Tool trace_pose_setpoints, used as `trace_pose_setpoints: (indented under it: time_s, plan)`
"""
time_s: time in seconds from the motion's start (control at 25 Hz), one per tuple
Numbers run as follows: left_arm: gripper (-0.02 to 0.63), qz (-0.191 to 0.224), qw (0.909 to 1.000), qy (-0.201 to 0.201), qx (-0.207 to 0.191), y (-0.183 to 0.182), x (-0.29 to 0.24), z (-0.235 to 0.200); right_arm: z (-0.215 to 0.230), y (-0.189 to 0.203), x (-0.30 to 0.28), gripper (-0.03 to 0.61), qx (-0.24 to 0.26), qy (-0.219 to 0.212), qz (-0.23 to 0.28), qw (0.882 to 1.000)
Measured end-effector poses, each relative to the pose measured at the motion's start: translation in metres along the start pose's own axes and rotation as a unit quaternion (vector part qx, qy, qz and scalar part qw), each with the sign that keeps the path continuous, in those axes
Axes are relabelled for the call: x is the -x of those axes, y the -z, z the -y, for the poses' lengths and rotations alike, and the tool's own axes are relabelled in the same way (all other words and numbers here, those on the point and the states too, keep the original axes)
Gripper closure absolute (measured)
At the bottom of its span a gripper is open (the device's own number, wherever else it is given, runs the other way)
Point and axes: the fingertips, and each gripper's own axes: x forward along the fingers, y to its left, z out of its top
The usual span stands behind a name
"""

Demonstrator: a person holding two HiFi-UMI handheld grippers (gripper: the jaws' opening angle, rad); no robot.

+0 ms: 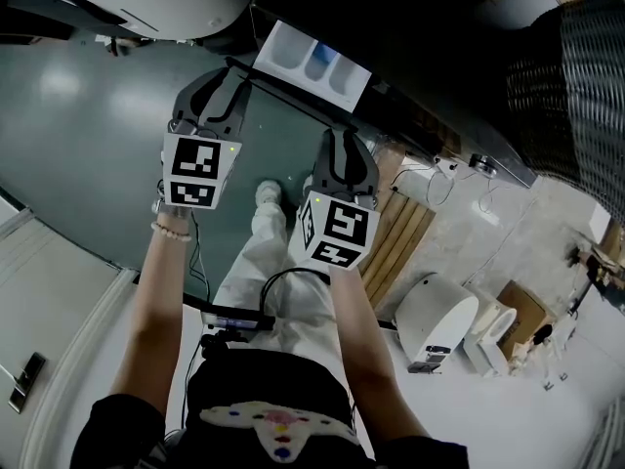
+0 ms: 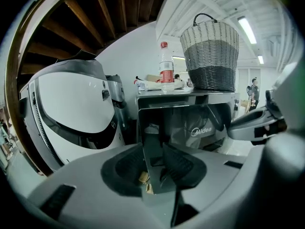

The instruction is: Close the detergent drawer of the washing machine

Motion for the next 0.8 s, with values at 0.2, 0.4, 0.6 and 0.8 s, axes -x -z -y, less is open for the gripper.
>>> trace_pose_setpoints:
  time_s: [0.2, 0.4, 0.6, 0.8]
  plan:
    - [0.492, 0.0, 1.0, -0.008, -0.003, -0.008, -0.01, -0.003, 0.005, -0.008, -0.01, 0.479, -0.009, 0.002, -0.002, 1.0]
    - [0.494, 0.0, 0.9998, -0.019, -0.001, -0.017, -0.026, -0.006, 0.015, -0.019, -0.024, 0.479, -0.025, 0.01, -0.002, 1.0]
    - [0.494, 0.002, 0.9998, -0.02, 0.003, -0.026, -0.04, -0.01, 0.022, -0.028, -0.038, 0.479, -0.022, 0.008, 0.0, 1.0]
    - [0.506, -0.003, 0.9998, -0.02, -0.006, -0.031, -0.051, -0.01, 0.027, -0.035, -0.047, 0.479, -0.019, 0.001, -0.001, 1.0]
